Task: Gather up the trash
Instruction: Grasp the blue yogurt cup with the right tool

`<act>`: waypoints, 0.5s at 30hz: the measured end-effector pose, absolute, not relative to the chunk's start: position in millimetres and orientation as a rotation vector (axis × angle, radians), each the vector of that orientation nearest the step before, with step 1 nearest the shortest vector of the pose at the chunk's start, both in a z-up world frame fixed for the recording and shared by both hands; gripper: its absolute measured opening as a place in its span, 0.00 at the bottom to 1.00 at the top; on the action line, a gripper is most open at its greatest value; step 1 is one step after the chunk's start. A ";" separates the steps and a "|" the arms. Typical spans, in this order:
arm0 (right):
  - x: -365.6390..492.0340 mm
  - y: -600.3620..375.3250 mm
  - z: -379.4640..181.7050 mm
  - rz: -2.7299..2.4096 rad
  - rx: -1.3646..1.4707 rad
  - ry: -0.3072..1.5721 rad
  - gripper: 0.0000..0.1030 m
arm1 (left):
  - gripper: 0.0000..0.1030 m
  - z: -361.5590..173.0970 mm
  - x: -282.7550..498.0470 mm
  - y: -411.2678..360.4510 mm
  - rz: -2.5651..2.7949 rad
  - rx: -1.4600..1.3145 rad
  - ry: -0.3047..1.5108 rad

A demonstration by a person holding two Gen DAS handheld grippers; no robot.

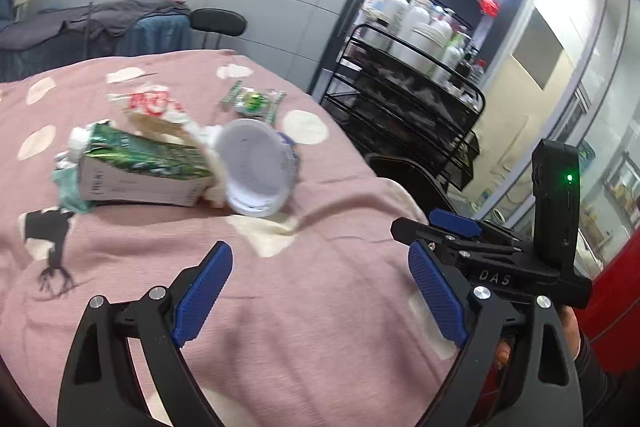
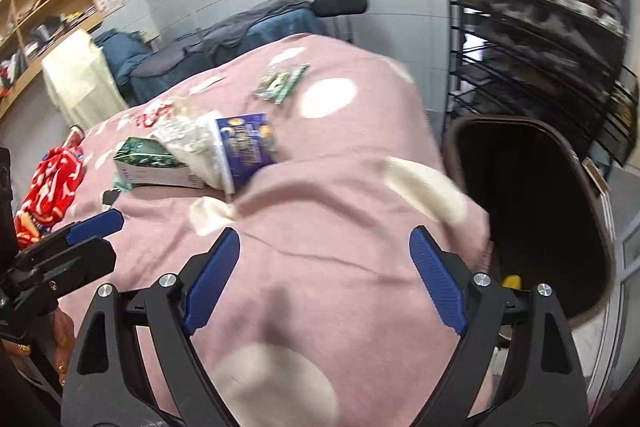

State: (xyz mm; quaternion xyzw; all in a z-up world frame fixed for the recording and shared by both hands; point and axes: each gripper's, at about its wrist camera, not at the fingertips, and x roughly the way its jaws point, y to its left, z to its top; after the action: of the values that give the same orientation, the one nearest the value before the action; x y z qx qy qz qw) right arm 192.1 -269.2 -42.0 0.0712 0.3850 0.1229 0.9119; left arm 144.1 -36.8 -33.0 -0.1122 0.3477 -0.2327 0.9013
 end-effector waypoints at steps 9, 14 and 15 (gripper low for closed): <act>247.2 -217.2 -41.2 0.416 0.088 0.881 0.84 | 0.85 -36.9 150.3 7.9 -0.396 -0.285 0.715; 288.8 -198.4 -44.1 0.457 0.048 0.940 0.84 | 0.83 -35.1 156.0 20.2 -0.387 -0.303 0.709; 297.4 -196.3 -44.7 0.460 0.047 0.950 0.84 | 0.82 -35.4 156.8 21.2 -0.387 -0.303 0.710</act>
State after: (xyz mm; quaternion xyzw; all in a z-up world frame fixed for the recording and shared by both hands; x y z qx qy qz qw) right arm 297.4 -196.3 -44.7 0.0224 0.4531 0.2196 0.8637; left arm 156.8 21.2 -35.4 -0.1468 0.3441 -0.1875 0.9082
